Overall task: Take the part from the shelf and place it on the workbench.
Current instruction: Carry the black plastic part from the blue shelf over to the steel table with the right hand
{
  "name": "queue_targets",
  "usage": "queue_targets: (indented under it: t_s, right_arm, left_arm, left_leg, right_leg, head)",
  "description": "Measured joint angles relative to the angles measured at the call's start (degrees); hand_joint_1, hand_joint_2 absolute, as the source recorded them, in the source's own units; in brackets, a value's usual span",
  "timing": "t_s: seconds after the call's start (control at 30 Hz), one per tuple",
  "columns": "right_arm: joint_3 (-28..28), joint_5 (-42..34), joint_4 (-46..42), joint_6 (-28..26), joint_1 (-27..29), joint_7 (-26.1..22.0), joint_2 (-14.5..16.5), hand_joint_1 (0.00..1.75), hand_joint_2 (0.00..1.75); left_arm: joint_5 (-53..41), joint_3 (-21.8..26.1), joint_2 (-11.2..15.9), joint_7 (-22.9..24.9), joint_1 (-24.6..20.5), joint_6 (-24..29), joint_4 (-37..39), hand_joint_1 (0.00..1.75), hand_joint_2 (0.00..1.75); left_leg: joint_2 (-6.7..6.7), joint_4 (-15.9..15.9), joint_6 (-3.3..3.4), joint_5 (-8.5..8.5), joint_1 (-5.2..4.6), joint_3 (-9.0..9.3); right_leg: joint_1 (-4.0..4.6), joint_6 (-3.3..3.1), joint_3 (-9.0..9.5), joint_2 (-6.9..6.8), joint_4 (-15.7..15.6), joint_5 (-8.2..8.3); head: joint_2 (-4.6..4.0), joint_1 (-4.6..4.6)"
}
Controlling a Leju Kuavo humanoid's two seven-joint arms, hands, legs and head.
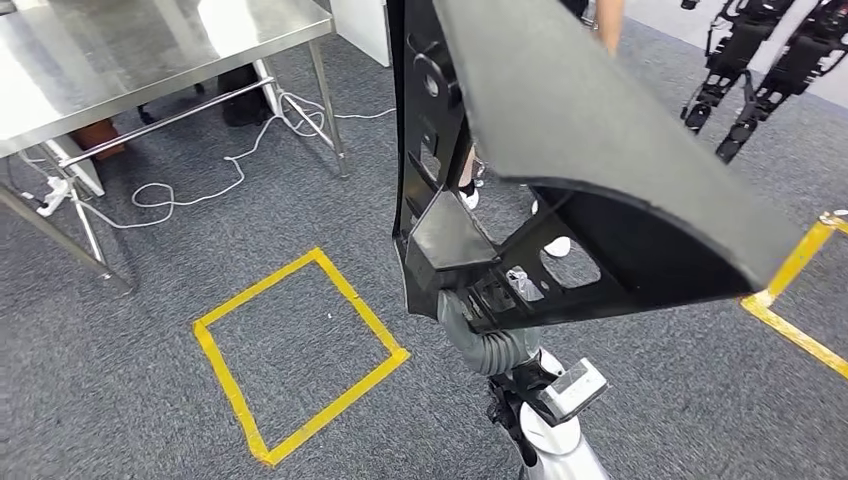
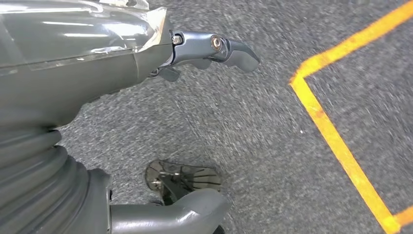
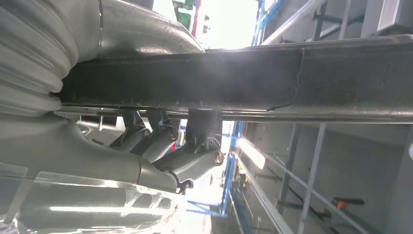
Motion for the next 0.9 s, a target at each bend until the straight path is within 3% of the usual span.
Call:
queue_targets:
  t_s: [0.07, 0.13, 0.2, 0.27, 0.37, 0.43, 0.47, 0.53, 0.57, 0.63, 0.7, 0.73, 0.8, 0.83, 0.9]
  right_arm:
    - [0.07, -0.02, 0.04, 0.0, -0.06, -0.01, 0.02, 1.75, 1.75]
    - [0.12, -0.03, 0.09, 0.0, -0.12, -0.02, 0.02, 1.75, 1.75]
    - [0.19, -0.04, 0.13, -0.01, -0.17, -0.02, 0.04, 1.75, 1.75]
    - [0.25, -0.07, 0.12, -0.08, -0.22, -0.03, 0.04, 1.75, 1.75]
    - [0.26, -0.14, 0.2, -0.17, -0.08, -0.04, -0.2, 1.75, 1.75]
    - [0.26, -0.17, 0.31, -0.21, 0.2, -0.01, -0.43, 1.75, 1.75]
    - [0.26, -0.19, 0.35, -0.23, 0.29, 0.0, -0.51, 1.75, 1.75]
    - [0.26, -0.2, 0.36, -0.25, 0.32, 0.0, -0.57, 1.75, 1.75]
    - [0.27, -0.21, 0.39, -0.25, 0.32, 0.0, -0.57, 1.75, 1.75]
    - [0.29, -0.21, 0.46, -0.24, 0.33, -0.02, -0.57, 1.75, 1.75]
    - [0.31, -0.22, 0.54, -0.24, 0.32, -0.03, -0.52, 1.75, 1.75]
    - [0.32, -0.24, 0.56, -0.24, 0.26, -0.03, -0.48, 1.75, 1.75]
    - [0.38, -0.24, 0.6, -0.24, 0.12, -0.03, -0.41, 1.75, 1.75]
    - [0.41, -0.24, 0.63, -0.24, 0.08, -0.03, -0.4, 1.75, 1.75]
    - [0.45, -0.23, 0.83, -0.25, 0.11, -0.03, -0.42, 1.75, 1.75]
  left_arm:
    - [-0.08, -0.11, 0.05, 0.01, -0.05, 0.05, -0.01, 0.0, 1.75]
    - [-0.14, -0.35, 0.08, 0.03, -0.16, 0.09, -0.02, 0.0, 1.75]
    - [-0.18, -0.6, 0.12, 0.06, -0.19, 0.22, -0.02, 0.0, 1.75]
    - [-0.23, -0.82, 0.1, 0.2, -0.16, 0.34, -0.01, 0.0, 1.75]
    - [-0.74, -1.0, 0.02, 0.51, -0.35, 0.37, 0.0, 0.0, 1.75]
    - [-1.1, -1.15, 0.02, 0.74, -0.4, 0.4, 0.0, 0.0, 1.75]
    - [-1.22, -1.22, 0.01, 0.89, -0.38, 0.44, 0.0, 0.0, 1.75]
    - [-1.42, -1.34, -0.04, 1.15, -0.34, 0.68, 0.01, 0.0, 1.75]
    - [-1.47, -1.38, -0.06, 1.24, -0.34, 0.86, 0.02, 0.0, 1.75]
    - [-1.52, -1.43, -0.07, 1.38, -0.3, 1.29, 0.02, 0.0, 1.75]
    - [-1.52, -1.46, -0.02, 1.44, -0.14, 1.62, 0.01, 0.0, 1.75]
    - [-1.53, -1.49, -0.02, 1.45, -0.04, 1.81, 0.02, 0.0, 1.75]
    - [-1.53, -1.56, -0.03, 1.44, 0.02, 2.33, 0.03, 0.0, 1.75]
    - [-1.52, -1.59, -0.06, 1.43, -0.04, 2.58, 0.04, 0.0, 1.75]
    - [-1.5, -1.62, -0.04, 1.4, -0.14, 2.85, 0.04, 0.0, 1.75]
  left_leg:
    - [2.32, -8.34, 0.73, 3.4, -0.38, 4.36]
    - [3.49, -11.53, 1.51, 4.14, -0.87, 5.97]
    - [2.32, -11.9, 2.17, 4.29, -0.91, 6.09]
    - [1.16, -12.91, 2.83, 4.81, -0.61, 6.91]
    - [-0.81, -13.5, 3.3, 5.11, -0.32, 7.5]
    - [-2.44, -13.46, 3.31, 5.03, -0.32, 7.49]
    - [-3.26, -13.42, 3.24, 4.98, -0.3, 7.52]
    - [-4.8, -13.15, 2.89, 4.76, -0.22, 7.63]
    - [-5.5, -12.91, 2.55, 4.54, -0.29, 7.59]
    - [-6.51, -12.49, 1.81, 4.22, -0.35, 7.33]
    - [-7.09, -12.38, 1.25, 4.16, -0.19, 7.04]
    - [-6.59, -12.08, 1.0, 3.97, -0.12, 6.9]
    - [-3.96, -8.94, 0.47, 2.14, -0.1, 5.48]
    - [-2.31, -5.64, 0.23, 0.48, -0.11, 3.88]
    - [-0.9, 2.02, -0.09, -2.61, -0.01, -0.28]
  right_leg:
    - [0.24, 0.35, 0.46, -0.91, -0.01, -0.38]
    - [0.46, 0.86, 0.78, -1.73, -0.08, -0.71]
    - [0.61, 1.48, 1.01, -2.58, -0.27, -0.95]
    - [0.67, 1.77, 0.68, -1.4, 1.21, -1.93]
    - [0.43, 1.27, -4.06, 2.07, 11.05, -5.99]
    - [0.28, 1.6, -7.13, 2.55, 15.84, -7.16]
    - [0.2, 2.1, -7.18, 2.64, 15.11, -6.33]
    - [-0.2, 3.24, -4.12, 3.47, 7.53, -2.61]
    - [-0.37, 3.47, -2.45, 4.26, 3.73, -0.98]
    - [-0.45, 3.04, -0.63, 5.35, -0.04, 0.52]
    - [-0.35, 2.16, -0.46, 4.86, 0.04, 0.59]
    - [-0.43, 1.85, -0.39, 4.5, -0.02, 0.62]
    - [-0.58, 1.08, -0.11, 3.57, -0.16, 0.56]
    - [-0.43, 0.79, -0.01, 3.05, -0.17, 0.44]
    - [-0.12, 0.34, 0.05, 1.87, -0.17, 0.2]
  head:
    - [0.0, 0.04]
    - [0.0, 0.07]
    - [0.01, 0.03]
    - [0.01, 0.12]
    - [0.01, 0.55]
    - [0.01, 0.69]
    - [0.0, 0.7]
    - [0.0, 0.72]
    - [0.0, 0.75]
    - [0.01, 0.73]
    - [0.01, 0.69]
    - [0.01, 0.67]
    - [0.02, 0.36]
    - [0.01, 0.18]
    - [0.0, 0.04]
